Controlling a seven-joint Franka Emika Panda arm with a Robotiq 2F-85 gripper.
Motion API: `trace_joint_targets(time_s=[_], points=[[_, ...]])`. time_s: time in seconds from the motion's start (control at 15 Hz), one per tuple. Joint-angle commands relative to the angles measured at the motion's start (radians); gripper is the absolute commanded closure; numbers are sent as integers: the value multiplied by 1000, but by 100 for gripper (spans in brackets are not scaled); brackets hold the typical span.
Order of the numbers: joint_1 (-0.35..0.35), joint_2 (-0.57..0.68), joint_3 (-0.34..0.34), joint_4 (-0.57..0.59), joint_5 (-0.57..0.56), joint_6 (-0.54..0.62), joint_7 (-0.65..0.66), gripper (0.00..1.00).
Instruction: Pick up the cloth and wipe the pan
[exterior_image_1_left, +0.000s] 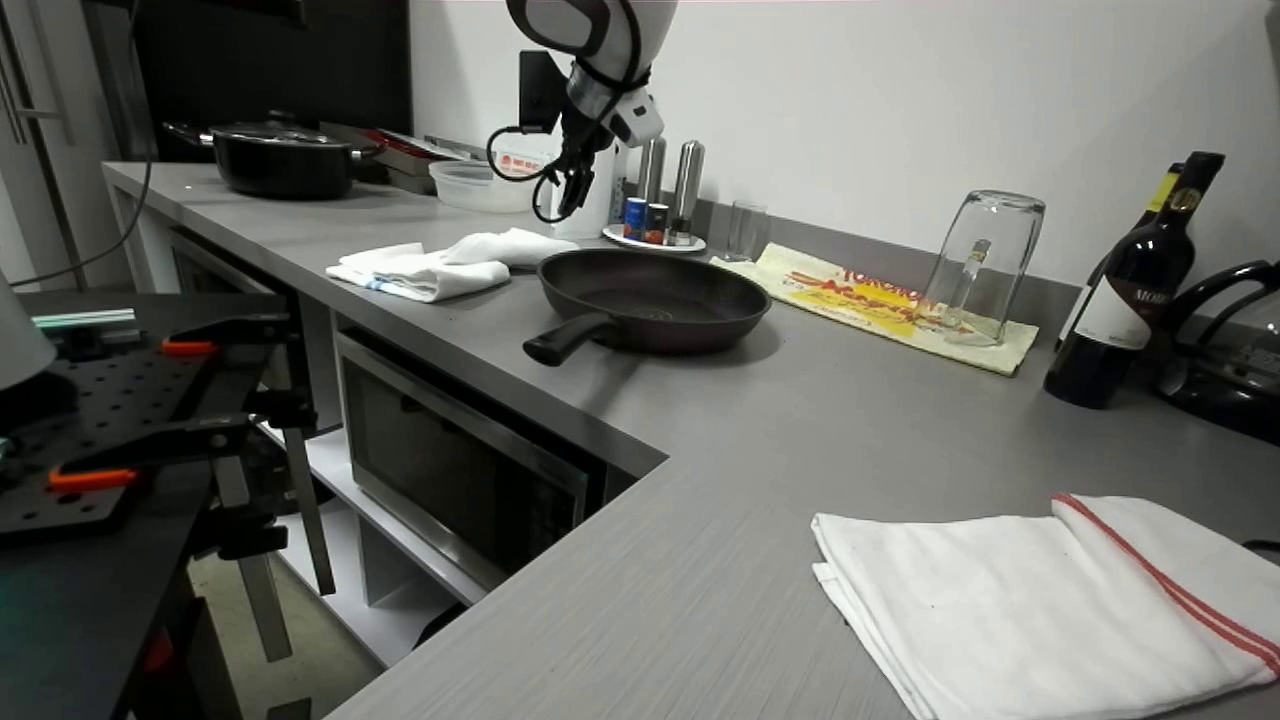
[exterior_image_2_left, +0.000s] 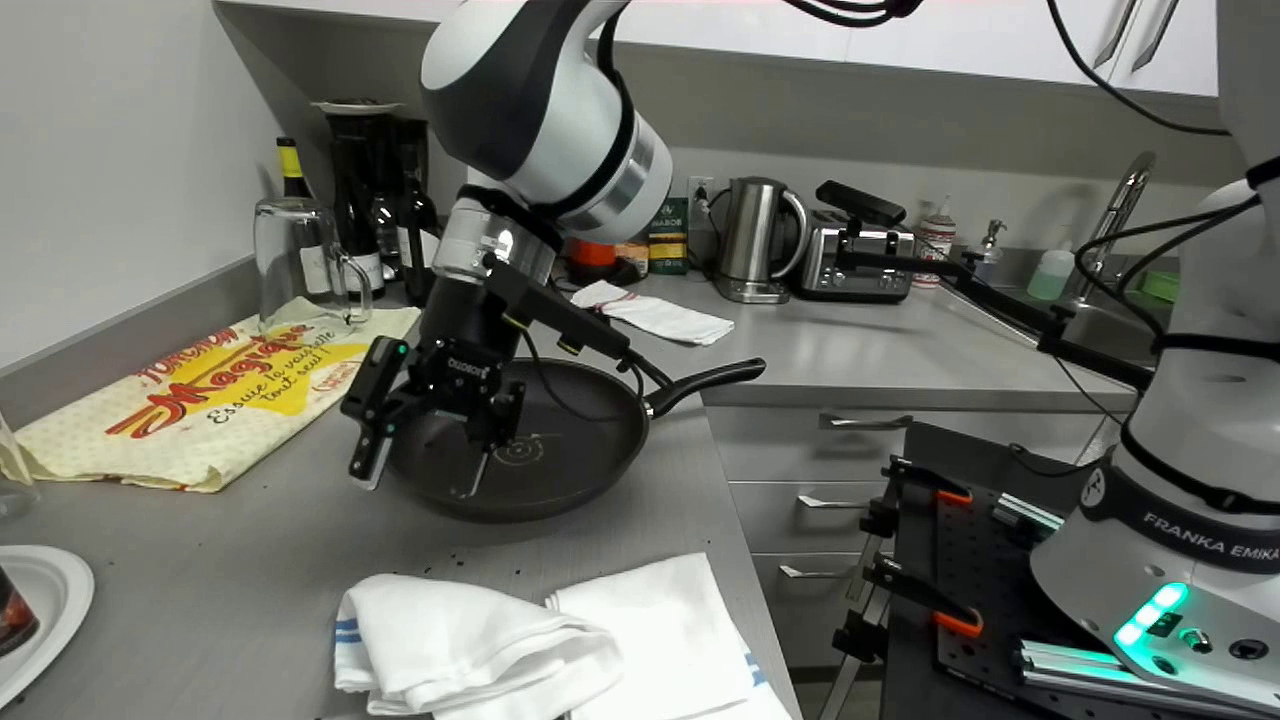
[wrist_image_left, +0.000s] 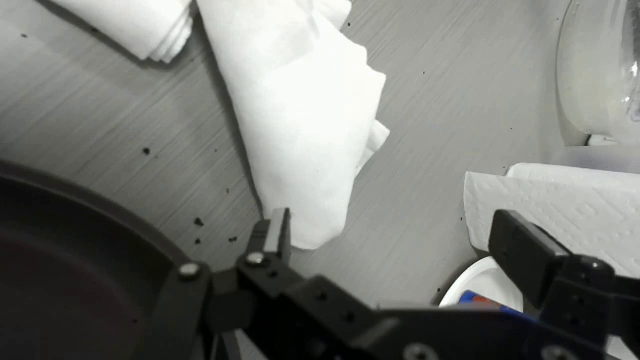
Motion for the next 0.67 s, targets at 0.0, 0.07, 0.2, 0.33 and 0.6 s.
trace_joint_targets(time_s=[0.0, 0.07, 0.2, 0.33, 0.6], points=[[22, 26, 0, 6, 20, -1, -45, 0], [30, 29, -3, -3, 8, 1, -49, 0], [44, 38, -3, -22, -7, 14, -69, 0], [61, 58, -5, -30, -34, 30, -93, 0], [83, 90, -3, -42, -86, 60, -117, 0]])
